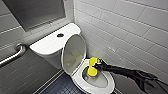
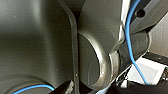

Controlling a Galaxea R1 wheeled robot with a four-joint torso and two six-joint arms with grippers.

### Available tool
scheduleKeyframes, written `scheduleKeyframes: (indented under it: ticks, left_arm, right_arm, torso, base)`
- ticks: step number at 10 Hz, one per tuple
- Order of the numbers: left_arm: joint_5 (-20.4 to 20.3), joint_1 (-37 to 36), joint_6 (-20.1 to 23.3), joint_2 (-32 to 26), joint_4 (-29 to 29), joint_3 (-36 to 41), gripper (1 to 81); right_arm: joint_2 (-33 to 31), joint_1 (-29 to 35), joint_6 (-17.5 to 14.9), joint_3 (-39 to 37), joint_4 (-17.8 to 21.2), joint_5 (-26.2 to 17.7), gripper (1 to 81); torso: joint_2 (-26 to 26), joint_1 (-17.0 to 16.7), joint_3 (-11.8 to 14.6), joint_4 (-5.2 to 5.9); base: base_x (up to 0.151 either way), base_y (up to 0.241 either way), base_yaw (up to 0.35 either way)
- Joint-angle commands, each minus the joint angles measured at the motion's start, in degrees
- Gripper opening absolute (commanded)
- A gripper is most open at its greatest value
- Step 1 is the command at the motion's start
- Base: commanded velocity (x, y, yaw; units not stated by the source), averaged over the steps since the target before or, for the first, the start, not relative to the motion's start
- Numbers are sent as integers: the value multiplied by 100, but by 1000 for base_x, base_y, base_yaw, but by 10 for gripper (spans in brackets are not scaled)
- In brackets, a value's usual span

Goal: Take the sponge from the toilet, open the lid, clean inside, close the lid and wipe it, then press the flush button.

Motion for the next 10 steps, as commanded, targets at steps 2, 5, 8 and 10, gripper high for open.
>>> scheduleKeyframes:
  ticks: [2,5,8,10]
  left_arm:
    - [480,274,22,-123,-26,410,811]
    - [480,274,22,-71,27,402,811]
    - [480,282,31,-53,36,367,811]
    - [471,291,84,-27,45,367,811]
  right_arm:
    - [-283,595,188,253,135,-367,10]
    - [-1092,384,355,1229,126,-60,10]
    - [-1663,235,461,1932,126,81,10]
    - [-2058,130,487,2424,205,345,10]
  torso:
    - [0,0,0,0]
    - [0,0,0,0]
    - [0,0,0,0]
    - [0,0,0,0]
  base:
    - [0,0,0]
    - [0,0,0]
    - [0,0,0]
    - [0,0,0]
